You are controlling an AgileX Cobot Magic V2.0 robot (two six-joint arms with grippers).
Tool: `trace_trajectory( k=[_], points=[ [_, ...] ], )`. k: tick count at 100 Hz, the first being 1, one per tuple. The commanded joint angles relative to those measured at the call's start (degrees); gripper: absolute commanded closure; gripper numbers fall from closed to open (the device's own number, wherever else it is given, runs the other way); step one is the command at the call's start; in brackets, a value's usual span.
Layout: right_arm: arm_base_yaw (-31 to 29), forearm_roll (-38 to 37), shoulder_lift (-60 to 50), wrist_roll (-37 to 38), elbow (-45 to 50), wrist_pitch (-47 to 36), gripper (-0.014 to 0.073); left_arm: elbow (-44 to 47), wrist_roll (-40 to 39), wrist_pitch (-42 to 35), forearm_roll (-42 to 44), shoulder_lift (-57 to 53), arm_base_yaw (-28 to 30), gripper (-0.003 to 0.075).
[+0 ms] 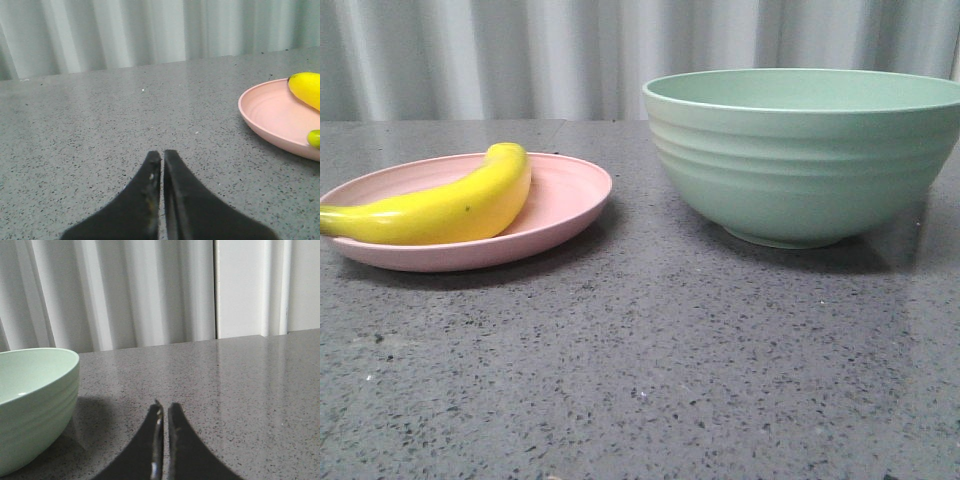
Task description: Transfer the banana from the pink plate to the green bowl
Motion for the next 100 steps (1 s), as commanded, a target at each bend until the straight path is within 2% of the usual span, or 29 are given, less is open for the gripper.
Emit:
trace_trajectory(
  k=[1,58,79,100],
  points=[
    [-0.13,-0.03,-1.00,0.00,1.25,-3.29,0.0661,0.52,-0.45,-4.95,-0.01,-1.67,-0.53,0.0741],
    [-0.13,-0.03,-1.00,0.00,1.25,-3.09,0.0661,0.52,-0.45,-5.20,-0.01,-1.67,-0.53,0.0741],
    [-0.13,-0.03,-1.00,0.00,0.74,-3.09,0.0661,0.52,-0.45,-14.16,-0.01,-1.67,-0.53,0.0741],
    [-0.13,-0.03,1.77,0.00,-4.91,6.29,0.0661,-2.38,-0.56,-13.30,-3.16,-0.75,-0.53,0.0741]
  ],
)
